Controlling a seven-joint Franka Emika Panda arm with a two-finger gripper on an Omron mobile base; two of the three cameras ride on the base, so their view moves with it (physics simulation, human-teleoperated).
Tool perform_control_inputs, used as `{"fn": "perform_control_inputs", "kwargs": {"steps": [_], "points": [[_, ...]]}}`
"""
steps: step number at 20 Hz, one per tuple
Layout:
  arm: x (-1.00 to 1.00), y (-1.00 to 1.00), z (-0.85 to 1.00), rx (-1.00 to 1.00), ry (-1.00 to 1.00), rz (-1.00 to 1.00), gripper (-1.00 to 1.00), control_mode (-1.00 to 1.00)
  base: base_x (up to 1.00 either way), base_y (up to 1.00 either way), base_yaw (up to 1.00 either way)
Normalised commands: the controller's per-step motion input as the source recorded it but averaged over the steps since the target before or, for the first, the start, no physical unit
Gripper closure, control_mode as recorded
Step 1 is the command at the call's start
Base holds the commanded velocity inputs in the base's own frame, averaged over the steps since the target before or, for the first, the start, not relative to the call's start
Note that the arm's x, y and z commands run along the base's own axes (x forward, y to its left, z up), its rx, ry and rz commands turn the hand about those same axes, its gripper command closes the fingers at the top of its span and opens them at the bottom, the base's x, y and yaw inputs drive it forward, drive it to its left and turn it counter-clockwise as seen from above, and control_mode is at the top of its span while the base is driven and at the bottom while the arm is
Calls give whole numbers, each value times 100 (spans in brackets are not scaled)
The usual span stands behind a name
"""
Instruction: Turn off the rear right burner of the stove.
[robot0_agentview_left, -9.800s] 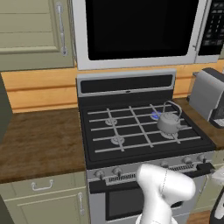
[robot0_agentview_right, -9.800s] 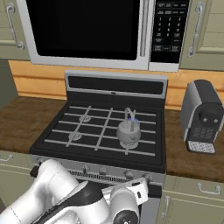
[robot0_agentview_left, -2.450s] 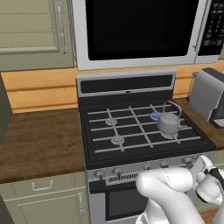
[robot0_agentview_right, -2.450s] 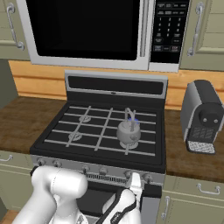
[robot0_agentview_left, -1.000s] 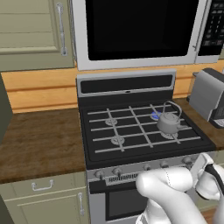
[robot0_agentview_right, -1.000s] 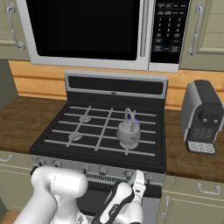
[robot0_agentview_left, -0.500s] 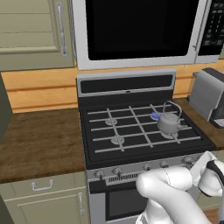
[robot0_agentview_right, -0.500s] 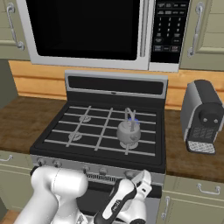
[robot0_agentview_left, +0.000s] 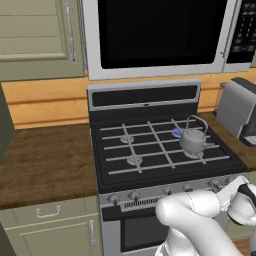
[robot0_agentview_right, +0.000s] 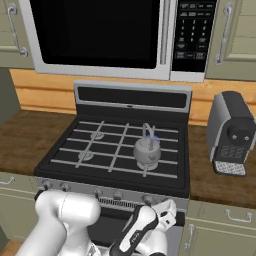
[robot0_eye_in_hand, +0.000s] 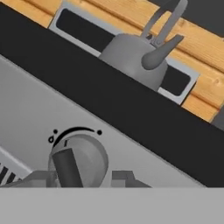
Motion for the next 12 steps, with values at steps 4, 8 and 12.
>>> {"fn": "perform_control_inputs", "kwargs": {"steps": [4, 8, 12], "points": [[0, 0, 70, 34, 0, 0, 100, -100, 0, 0, 0], [0, 0, 75, 38, 0, 0, 100, -100, 0, 0, 0], [0, 0, 75, 45, 0, 0, 100, -100, 0, 0, 0]]}}
